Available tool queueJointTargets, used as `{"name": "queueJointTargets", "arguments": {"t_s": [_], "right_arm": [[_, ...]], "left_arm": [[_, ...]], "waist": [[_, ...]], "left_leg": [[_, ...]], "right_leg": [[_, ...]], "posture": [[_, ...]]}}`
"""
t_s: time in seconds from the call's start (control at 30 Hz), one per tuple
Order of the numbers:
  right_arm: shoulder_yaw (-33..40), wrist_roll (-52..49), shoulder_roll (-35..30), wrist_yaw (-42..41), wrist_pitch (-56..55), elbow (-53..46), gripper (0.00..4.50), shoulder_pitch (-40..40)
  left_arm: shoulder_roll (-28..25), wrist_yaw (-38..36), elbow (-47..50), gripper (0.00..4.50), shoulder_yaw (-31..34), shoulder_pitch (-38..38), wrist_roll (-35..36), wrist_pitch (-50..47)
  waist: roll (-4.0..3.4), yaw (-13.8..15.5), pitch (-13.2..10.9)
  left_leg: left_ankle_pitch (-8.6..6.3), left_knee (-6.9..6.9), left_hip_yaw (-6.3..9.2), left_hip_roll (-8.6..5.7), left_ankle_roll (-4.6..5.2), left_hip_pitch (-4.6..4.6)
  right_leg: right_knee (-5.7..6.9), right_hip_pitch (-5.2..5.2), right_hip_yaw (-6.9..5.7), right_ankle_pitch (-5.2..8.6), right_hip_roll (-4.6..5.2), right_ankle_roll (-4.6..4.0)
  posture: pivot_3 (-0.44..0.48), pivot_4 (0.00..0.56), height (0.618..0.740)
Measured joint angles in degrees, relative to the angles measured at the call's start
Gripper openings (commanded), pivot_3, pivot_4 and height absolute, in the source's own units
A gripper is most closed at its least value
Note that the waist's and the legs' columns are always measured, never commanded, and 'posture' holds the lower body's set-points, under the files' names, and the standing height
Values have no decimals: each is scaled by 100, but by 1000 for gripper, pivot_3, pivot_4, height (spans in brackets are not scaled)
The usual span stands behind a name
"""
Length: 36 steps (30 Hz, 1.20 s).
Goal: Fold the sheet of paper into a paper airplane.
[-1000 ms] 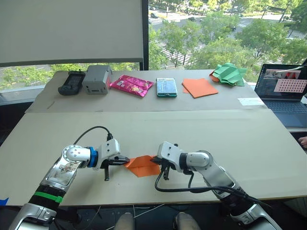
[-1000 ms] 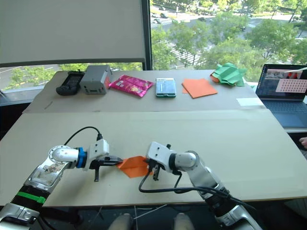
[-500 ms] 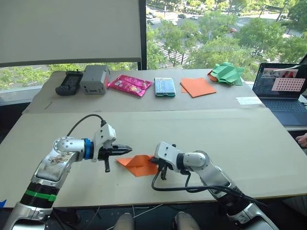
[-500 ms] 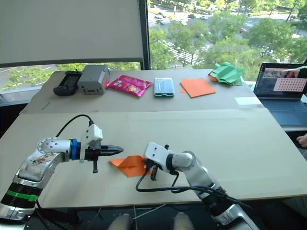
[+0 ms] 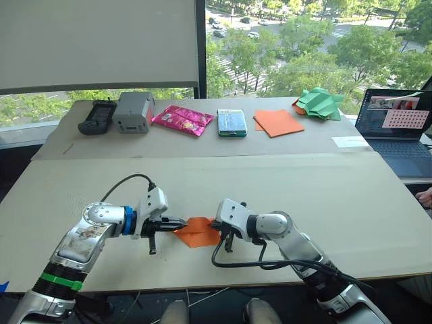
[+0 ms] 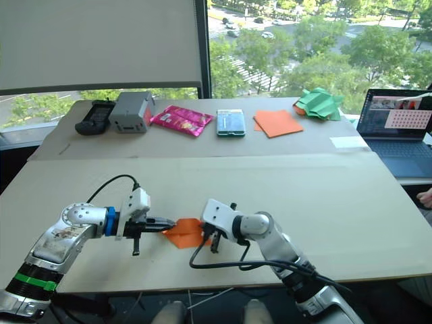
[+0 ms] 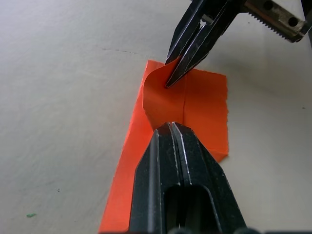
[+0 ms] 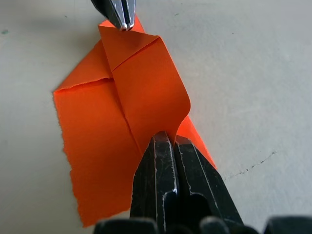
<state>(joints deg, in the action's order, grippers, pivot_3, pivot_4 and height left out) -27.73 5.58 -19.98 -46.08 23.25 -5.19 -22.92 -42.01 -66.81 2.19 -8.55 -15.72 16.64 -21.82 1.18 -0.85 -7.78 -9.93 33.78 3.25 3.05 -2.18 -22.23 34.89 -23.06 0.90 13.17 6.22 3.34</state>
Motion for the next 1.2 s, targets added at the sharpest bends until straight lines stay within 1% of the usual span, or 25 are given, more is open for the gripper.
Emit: {"name": "queueJointTargets", "arguments": {"t_s": [0.07,0.1,0.13,0.17,0.3,0.47,0.57,0.67,0.83,1.0,1.2], "right_arm": [[0,-4,3,-2,33,-11,0,-2],[1,-4,5,1,52,-20,640,-3],[13,-8,17,14,64,-24,896,-3],[27,-13,28,17,68,-26,1291,-6],[131,-190,159,15,256,-205,2628,-3],[501,-588,286,50,584,-867,2628,-100],[519,-685,310,59,706,-1117,2628,-120],[384,-674,307,70,720,-1123,1786,-120],[-89,-440,192,56,518,-848,76,-119],[-308,-270,174,58,315,-369,30,-121],[-372,-153,271,54,206,-103,30,-195]], "left_arm": [[31,3,-86,42,-49,-5,-76,64],[35,2,-99,0,-66,-9,-88,92],[51,2,-124,0,-91,-16,-111,167],[75,2,-156,0,-112,-20,-135,210],[130,0,-289,0,-165,-20,-215,306],[128,-21,-346,0,-166,-18,-330,437],[127,-13,-464,0,-168,-17,-387,454],[128,-4,-541,0,-176,-17,-507,627],[153,48,-530,0,-184,-17,-553,664],[182,103,-504,0,-191,-16,-581,663],[215,220,-275,0,-275,74,-637,662]], "waist": [[0,-1,0],[0,1,0],[0,2,0],[-1,2,0],[-1,2,0],[-1,11,-1],[-1,15,-1],[-2,14,0],[-3,17,0],[-2,20,0],[-3,19,0]], "left_leg": [[0,0,0,0,0,0],[0,0,0,0,0,0],[0,0,0,0,0,0],[0,0,0,0,0,0],[2,0,0,0,3,-8],[0,0,0,0,0,-7],[-4,-1,0,0,-6,-5],[-5,-1,0,0,-8,-5],[-6,-1,0,0,-9,-5],[-5,-1,-1,0,-8,-6],[-4,-1,-1,0,-7,-5]], "right_leg": [[0,1,0,0,0,0],[0,0,0,0,0,0],[0,1,0,0,0,0],[0,1,0,0,0,0],[1,-4,0,0,0,0],[-1,-4,0,0,0,0],[-1,-4,0,0,0,0],[-2,-4,0,0,0,0],[-3,-4,0,0,1,-1],[-3,-3,0,0,1,0],[-2,-2,0,0,1,0]], "posture": [[0,150,706],[0,150,706],[0,150,706],[0,150,706],[0,150,706],[0,150,706],[0,150,706],[0,150,706],[0,150,706],[0,150,706],[0,150,706]]}}
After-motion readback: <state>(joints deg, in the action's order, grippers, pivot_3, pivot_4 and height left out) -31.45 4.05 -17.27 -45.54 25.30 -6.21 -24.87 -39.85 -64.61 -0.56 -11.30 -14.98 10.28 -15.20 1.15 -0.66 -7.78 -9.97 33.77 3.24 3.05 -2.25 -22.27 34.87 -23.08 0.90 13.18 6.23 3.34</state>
